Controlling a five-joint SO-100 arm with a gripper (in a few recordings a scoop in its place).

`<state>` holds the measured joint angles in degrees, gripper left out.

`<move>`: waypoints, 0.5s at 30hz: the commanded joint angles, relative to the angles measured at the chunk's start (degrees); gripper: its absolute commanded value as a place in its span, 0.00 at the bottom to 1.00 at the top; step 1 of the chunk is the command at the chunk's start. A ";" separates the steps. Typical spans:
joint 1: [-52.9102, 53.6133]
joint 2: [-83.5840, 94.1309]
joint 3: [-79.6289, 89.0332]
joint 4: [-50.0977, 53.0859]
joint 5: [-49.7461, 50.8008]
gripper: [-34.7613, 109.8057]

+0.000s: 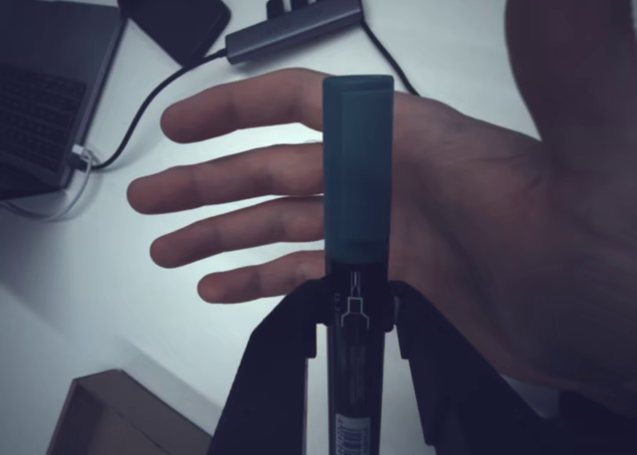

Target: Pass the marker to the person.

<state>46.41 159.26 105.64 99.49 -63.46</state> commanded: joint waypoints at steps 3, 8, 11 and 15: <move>0.09 3.96 1.41 -0.09 -0.35 0.21; -1.85 3.52 1.41 -0.09 1.14 0.21; -4.66 0.35 -1.67 0.00 4.66 0.21; -5.80 -1.93 -4.75 0.00 5.54 0.21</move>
<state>40.96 158.47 104.68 99.58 -58.54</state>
